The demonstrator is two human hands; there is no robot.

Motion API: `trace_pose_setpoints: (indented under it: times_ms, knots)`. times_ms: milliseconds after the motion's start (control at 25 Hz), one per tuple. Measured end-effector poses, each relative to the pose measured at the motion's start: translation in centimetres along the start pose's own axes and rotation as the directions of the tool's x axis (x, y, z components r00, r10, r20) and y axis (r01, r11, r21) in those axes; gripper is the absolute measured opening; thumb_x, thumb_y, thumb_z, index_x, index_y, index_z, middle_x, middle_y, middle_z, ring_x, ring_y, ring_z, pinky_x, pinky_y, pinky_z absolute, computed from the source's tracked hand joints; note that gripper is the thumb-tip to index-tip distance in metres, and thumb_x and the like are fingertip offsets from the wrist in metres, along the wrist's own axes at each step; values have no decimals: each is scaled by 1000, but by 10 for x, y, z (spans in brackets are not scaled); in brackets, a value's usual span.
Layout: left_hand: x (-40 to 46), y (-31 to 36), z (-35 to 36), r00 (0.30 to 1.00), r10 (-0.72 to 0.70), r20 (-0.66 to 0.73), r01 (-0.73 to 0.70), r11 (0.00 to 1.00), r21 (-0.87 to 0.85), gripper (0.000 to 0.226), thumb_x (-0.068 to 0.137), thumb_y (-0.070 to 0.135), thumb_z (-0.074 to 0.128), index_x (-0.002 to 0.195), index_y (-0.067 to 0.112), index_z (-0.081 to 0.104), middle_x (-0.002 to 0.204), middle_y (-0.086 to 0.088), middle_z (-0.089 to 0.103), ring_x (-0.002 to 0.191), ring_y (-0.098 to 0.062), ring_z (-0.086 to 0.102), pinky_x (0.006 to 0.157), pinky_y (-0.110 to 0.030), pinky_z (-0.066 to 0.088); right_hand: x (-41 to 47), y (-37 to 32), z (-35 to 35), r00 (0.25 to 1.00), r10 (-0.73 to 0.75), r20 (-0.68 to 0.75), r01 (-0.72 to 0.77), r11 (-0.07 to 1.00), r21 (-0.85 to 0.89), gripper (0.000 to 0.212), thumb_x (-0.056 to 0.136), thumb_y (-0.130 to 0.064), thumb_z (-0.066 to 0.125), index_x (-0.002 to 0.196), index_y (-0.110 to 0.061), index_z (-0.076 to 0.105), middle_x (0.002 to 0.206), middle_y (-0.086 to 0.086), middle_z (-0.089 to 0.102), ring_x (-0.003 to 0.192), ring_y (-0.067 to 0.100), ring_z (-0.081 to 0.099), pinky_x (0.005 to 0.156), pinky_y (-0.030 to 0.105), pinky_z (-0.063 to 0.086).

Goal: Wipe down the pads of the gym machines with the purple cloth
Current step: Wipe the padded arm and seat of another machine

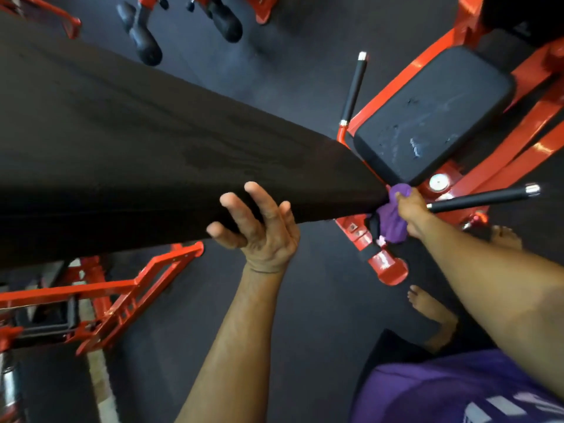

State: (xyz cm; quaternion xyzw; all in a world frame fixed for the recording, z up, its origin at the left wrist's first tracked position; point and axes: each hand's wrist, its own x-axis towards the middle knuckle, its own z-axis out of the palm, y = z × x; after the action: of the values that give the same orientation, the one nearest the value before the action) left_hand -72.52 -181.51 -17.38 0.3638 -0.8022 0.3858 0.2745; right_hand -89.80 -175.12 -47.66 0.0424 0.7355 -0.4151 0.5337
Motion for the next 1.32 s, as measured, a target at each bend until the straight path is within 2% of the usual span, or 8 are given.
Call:
trace_pose_setpoints:
  times_ms: [120, 360, 520, 680, 880, 960, 1120, 1320]
  knots:
    - [2, 6, -2, 996, 71, 60, -64, 991, -120, 59, 111, 28, 29, 160, -4, 21, 170, -23, -1, 157, -38, -14, 129, -48, -2, -47, 8, -41, 987, -121, 102, 120, 993, 11, 28, 105, -19, 51, 130, -6, 54, 125, 16, 62, 111, 26, 59, 102, 39, 45]
    - [-4, -2, -25, 993, -7, 116, 31, 979, -203, 65, 110, 24, 41, 165, 6, 11, 173, -10, -6, 157, -31, -18, 127, -51, 5, -168, -24, -97, 896, -386, 220, 379, 922, 72, 6, 104, -14, 55, 107, -18, 58, 107, 5, 67, 101, 19, 62, 98, 34, 45]
    - [-8, -8, -54, 996, -14, 89, 50, 910, -413, 72, 106, 18, 51, 165, 13, 11, 174, -4, 0, 160, -23, 1, 129, -51, 9, -196, -42, -123, 838, -483, 254, 497, 868, 9, 6, 104, -14, 55, 106, -16, 60, 110, 9, 69, 106, 24, 64, 99, 34, 46]
    - [1, -30, -80, 981, -174, 86, 194, 854, -483, 72, 103, 15, 51, 164, 11, 13, 174, -5, 2, 160, -27, 10, 129, -52, 14, -220, -51, -140, 812, -533, 236, 550, 835, -4, 11, 103, -14, 55, 112, -13, 62, 109, 6, 71, 104, 21, 65, 98, 33, 47]
    - [0, -39, -90, 976, -160, 149, 213, 849, -484, 72, 101, 13, 51, 162, 3, 14, 174, -6, 1, 159, -27, 13, 130, -49, 11, -246, -48, -145, 823, -521, 225, 536, 844, -11, 14, 102, -19, 59, 114, -18, 65, 108, 4, 74, 105, 21, 68, 99, 39, 49]
    - [-4, -32, -97, 968, -175, 178, 243, 827, -506, 68, 103, 15, 49, 162, 1, 18, 174, -8, 4, 159, -28, 15, 129, -51, 13, -254, -47, -147, 813, -534, 232, 549, 836, 2, 13, 102, -16, 58, 112, -19, 66, 105, 2, 75, 103, 21, 68, 94, 33, 51]
    - [15, -53, -116, 946, -280, 163, 322, 767, -555, 64, 103, 15, 48, 160, 1, 22, 172, -10, 12, 159, -28, 18, 129, -51, 14, -286, -66, -148, 706, -658, 260, 672, 739, 47, 17, 101, -8, 56, 109, -19, 67, 100, -2, 75, 104, 16, 66, 79, 8, 48]
    - [111, -125, -148, 897, -423, 124, 410, 695, -591, 59, 107, 20, 38, 161, 0, 24, 172, -9, 15, 160, -23, 12, 130, -46, 6, -361, -169, -130, 378, -844, 380, 900, 431, 62, 21, 97, -51, 58, 118, -53, 59, 110, -19, 71, 106, 6, 68, 86, 19, 51]
